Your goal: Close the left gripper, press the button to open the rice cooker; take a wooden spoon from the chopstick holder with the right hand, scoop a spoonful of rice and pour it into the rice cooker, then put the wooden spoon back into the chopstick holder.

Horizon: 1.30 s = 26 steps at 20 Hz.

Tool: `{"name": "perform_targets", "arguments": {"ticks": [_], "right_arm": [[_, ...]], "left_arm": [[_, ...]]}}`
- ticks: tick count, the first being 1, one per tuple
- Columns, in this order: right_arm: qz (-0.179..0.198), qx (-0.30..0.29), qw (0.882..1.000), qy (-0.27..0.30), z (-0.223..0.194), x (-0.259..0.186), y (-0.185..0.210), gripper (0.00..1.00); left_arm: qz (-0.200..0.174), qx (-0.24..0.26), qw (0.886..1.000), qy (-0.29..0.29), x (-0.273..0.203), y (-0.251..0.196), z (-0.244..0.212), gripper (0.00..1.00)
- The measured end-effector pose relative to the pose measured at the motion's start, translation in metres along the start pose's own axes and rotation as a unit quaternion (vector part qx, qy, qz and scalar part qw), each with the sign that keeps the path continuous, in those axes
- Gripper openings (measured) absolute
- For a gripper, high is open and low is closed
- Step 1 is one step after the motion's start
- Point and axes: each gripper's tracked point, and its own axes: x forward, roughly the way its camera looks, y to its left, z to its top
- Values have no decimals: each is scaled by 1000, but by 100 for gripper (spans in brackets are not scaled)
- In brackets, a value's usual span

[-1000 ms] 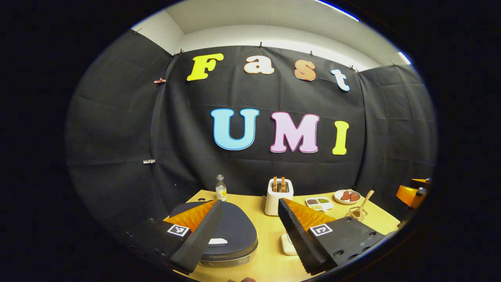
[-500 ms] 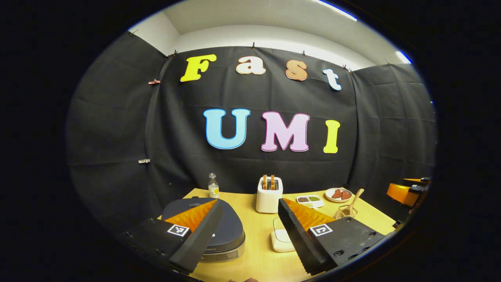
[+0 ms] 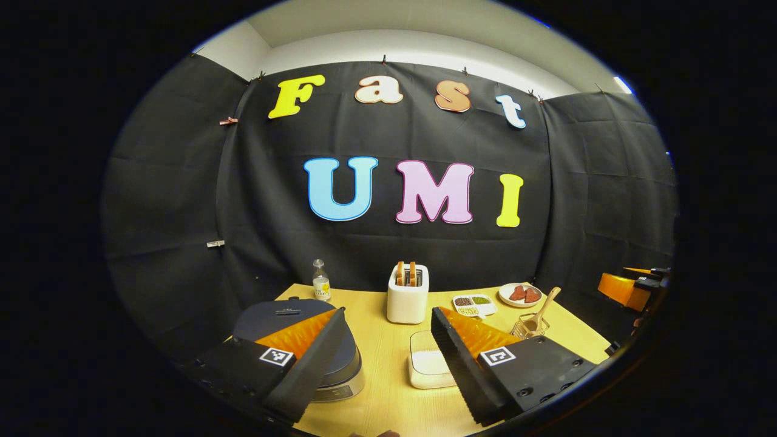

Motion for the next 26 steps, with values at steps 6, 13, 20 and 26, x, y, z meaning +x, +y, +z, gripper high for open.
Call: {"name": "perform_targets", "arguments": {"ticks": [6,13,20,26], "right_arm": [[17,-9,1000,8,-9,7,-13,100],[35,-5,999,35,-22,15,-36,99],[55,-5,998,34,-25,22,-41,98],[51,-2,998,37,-27,22,-46,98]], "left_arm": [[27,-10,999,14,4,-15,-10,96],[53,-11,998,31,3,-27,-21,96],[61,5,997,40,4,-33,-23,96],[58,6,997,54,-1,-40,-33,96]]}}
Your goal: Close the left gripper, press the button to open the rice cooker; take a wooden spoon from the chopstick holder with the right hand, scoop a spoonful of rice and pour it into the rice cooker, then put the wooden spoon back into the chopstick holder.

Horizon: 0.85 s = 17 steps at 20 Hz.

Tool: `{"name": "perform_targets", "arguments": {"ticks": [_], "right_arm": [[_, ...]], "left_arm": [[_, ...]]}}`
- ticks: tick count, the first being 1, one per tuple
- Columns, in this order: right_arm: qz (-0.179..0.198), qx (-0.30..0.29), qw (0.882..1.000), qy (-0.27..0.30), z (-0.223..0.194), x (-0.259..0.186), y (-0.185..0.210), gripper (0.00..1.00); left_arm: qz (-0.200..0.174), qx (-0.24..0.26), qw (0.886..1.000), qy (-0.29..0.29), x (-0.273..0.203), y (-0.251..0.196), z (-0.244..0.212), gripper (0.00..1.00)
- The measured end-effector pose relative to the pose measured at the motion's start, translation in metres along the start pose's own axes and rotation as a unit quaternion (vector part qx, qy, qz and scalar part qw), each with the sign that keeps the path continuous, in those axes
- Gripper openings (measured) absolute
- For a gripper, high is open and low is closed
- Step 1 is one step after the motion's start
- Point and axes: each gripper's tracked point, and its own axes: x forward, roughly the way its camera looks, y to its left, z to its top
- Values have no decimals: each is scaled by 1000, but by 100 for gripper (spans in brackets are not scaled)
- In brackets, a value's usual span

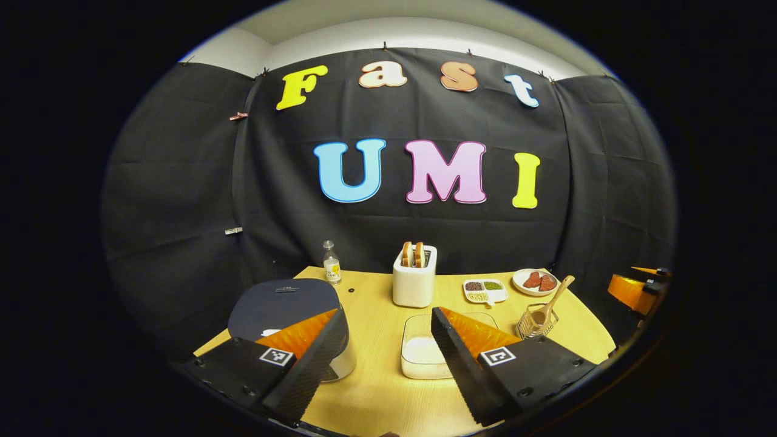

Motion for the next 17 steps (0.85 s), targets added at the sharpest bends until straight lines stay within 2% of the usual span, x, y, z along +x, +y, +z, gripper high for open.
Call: {"name": "perform_targets", "arguments": {"ticks": [12,17], "right_arm": [[-2,-6,1000,3,-5,-2,3,99],[-2,-4,1000,9,-3,0,2,99]], "left_arm": [[-8,22,1000,-3,-4,-5,1,96],[-5,-6,1000,-7,-11,-12,2,96]]}}
